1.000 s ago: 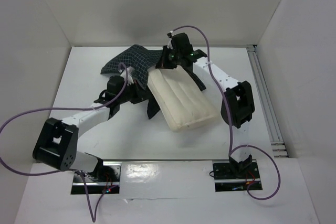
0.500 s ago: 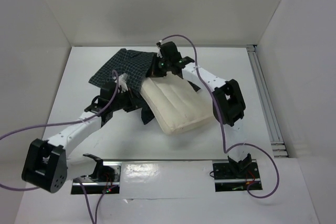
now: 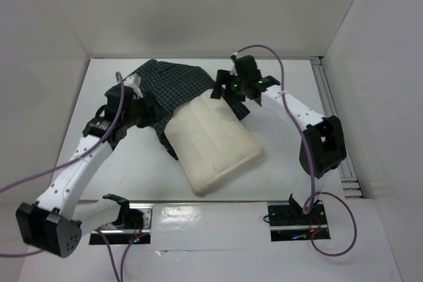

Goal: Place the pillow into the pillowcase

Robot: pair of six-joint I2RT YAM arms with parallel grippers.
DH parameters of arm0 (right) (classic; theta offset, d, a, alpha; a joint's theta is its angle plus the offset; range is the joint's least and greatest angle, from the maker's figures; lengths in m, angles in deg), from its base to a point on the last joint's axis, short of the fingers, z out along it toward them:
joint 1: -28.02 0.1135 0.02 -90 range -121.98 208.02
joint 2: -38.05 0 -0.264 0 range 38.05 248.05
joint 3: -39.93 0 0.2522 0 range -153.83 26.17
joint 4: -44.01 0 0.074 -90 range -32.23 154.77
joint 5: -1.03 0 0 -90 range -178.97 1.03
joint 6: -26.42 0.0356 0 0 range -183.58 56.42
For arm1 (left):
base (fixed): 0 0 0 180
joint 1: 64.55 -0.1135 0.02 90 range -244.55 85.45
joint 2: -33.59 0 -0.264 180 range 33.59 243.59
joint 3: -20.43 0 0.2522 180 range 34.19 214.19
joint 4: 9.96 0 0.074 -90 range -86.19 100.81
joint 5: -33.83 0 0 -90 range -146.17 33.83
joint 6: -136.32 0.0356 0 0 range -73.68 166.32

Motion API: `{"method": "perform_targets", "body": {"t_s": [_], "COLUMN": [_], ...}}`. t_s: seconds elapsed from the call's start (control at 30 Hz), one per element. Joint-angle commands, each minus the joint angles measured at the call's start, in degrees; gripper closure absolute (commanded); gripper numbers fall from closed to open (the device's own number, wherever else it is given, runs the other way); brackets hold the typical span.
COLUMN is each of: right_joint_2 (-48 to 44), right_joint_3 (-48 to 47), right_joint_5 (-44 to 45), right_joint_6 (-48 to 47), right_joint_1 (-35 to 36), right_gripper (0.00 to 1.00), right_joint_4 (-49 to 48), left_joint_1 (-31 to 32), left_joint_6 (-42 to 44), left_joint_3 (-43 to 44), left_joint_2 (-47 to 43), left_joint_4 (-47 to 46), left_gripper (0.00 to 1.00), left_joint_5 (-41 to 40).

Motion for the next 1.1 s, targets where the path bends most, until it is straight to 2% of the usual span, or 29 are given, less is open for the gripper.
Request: {"method": "perform_targets", "body": {"t_s": [0.0, 0.03, 0.07, 0.1, 0.13, 0.2, 0.23, 0.33, 0.57, 0.63, 0.7, 0.73, 0.83, 0.87, 0.97, 1.03, 1.07], "right_joint_2": [-6.1, -5.5, -4.9, -3.9, -2.9, 0.5, 1.5, 4.5, 7.1, 8.5, 8.6, 8.6, 8.6, 8.6, 7.4, 5.9, 5.9], "right_joint_3": [5.3, 5.9, 5.9, 5.9, 4.6, 2.9, 2.2, 0.5, 2.7, 3.2, 4.0, 4.9, 6.6, 6.6, 7.9, 9.5, 9.6], "right_joint_5": [5.3, 5.9, 6.0, 6.0, 5.4, 4.8, 4.3, 2.6, -4.8, -6.6, -9.2, -10.0, -11.4, -12.1, -12.7, -13.4, -14.1], "right_joint_6": [-2.8, -3.9, -3.9, -5.5, -6.4, -8.5, -9.2, -9.9, -9.9, -9.9, -9.9, -9.9, -9.3, -9.3, -9.3, -8.7, -8.7], "right_joint_1": [-7.0, -9.6, -10.6, -11.3, -11.8, -12.4, -12.4, -13.5, -16.3, -16.3, -16.3, -16.3, -16.3, -16.3, -16.3, -16.3, -16.3], "right_gripper": [0.18, 0.1, 0.06, 0.04, 0.02, 0.0, 0.0, 0.0, 0.0, 0.08, 0.22, 0.39, 0.68, 0.84, 0.99, 1.0, 1.0], "right_joint_4": [0.8, 1.4, 2.0, 2.0, 2.9, 4.5, 5.0, 5.0, -0.4, -1.2, -2.6, -3.3, -4.8, -4.9, -5.4, -6.1, -6.9], "left_joint_1": [3.7, 7.0, 8.7, 10.2, 13.0, 14.6, 14.7, 16.6, 20.1, 20.6, 20.6, 21.2, 21.7, 21.7, 21.7, 21.7, 21.7], "left_joint_6": [2.4, 2.4, 2.4, 2.4, 3.0, 3.0, 3.0, 2.4, 3.7, 4.2, 4.2, 3.6, 3.6, 3.6, 3.6, 4.1, 4.1], "left_joint_3": [9.1, 15.5, 19.0, 22.3, 29.1, 35.9, 42.4, 52.6, 69.7, 72.0, 72.7, 72.7, 72.1, 72.1, 72.1, 72.9, 72.9], "left_joint_2": [11.4, 18.9, 19.0, 26.0, 29.5, 36.4, 42.9, 53.0, 67.4, 71.6, 73.1, 73.1, 74.2, 74.3, 75.9, 78.4, 79.0], "left_joint_4": [2.5, 3.7, 5.7, 7.3, 10.6, 14.7, 16.5, 22.7, 29.4, 30.8, 31.5, 31.5, 30.9, 30.9, 30.2, 30.2, 30.2], "left_gripper": [0.36, 0.36, 0.34, 0.31, 0.28, 0.25, 0.25, 0.2, 0.15, 0.15, 0.13, 0.12, 0.08, 0.07, 0.06, 0.12, 0.32], "left_joint_5": [2.3, 2.3, 1.3, 0.2, -1.2, -6.6, -7.4, -11.4, -15.7, -16.3, -16.9, -16.9, -16.9, -16.9, -17.4, -17.4, -17.4]}}
